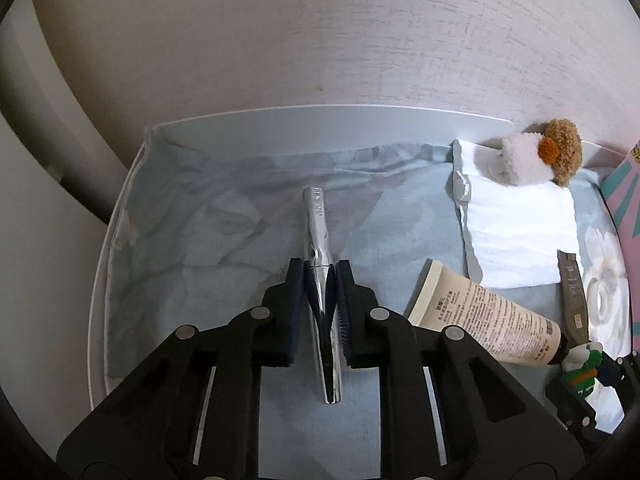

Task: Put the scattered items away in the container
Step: 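Grasp the silver tube with the left gripper while the right grasps the green frog toy, then carry the silver tube and frog toy over the cardboard box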

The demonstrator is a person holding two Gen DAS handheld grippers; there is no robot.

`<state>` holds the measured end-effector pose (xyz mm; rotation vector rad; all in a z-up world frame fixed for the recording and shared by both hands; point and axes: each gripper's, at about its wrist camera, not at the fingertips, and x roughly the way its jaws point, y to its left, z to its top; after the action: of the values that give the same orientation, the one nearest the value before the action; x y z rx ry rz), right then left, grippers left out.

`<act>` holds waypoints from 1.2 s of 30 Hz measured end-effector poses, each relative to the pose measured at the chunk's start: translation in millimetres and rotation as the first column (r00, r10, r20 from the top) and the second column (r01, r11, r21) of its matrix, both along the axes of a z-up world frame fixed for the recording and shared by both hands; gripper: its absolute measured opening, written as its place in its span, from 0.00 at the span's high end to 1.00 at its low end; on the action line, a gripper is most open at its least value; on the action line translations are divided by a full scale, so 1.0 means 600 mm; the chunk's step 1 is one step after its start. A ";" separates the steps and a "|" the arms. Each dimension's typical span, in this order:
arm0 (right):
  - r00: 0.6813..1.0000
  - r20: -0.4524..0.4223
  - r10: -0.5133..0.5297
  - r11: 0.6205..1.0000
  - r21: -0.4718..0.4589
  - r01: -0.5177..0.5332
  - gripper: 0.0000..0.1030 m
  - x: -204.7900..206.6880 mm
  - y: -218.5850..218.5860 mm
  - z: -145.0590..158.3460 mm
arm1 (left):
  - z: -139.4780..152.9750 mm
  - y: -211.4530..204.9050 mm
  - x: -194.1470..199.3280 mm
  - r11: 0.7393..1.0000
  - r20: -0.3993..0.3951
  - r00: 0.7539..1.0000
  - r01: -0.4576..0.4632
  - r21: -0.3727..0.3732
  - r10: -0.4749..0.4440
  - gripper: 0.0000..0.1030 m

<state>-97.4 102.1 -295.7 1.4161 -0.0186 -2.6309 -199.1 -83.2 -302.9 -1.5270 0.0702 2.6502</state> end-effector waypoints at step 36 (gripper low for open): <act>0.982 -0.181 -0.051 0.997 -0.060 0.040 0.68 0.082 0.133 0.243 | 0.308 0.035 0.112 0.991 -0.144 0.987 0.080 0.108 -0.064 0.87</act>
<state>-48.1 182.2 -150.0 1.1653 -0.1047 -2.7636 -132.1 -62.5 -118.2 -1.2783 -0.0153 2.6512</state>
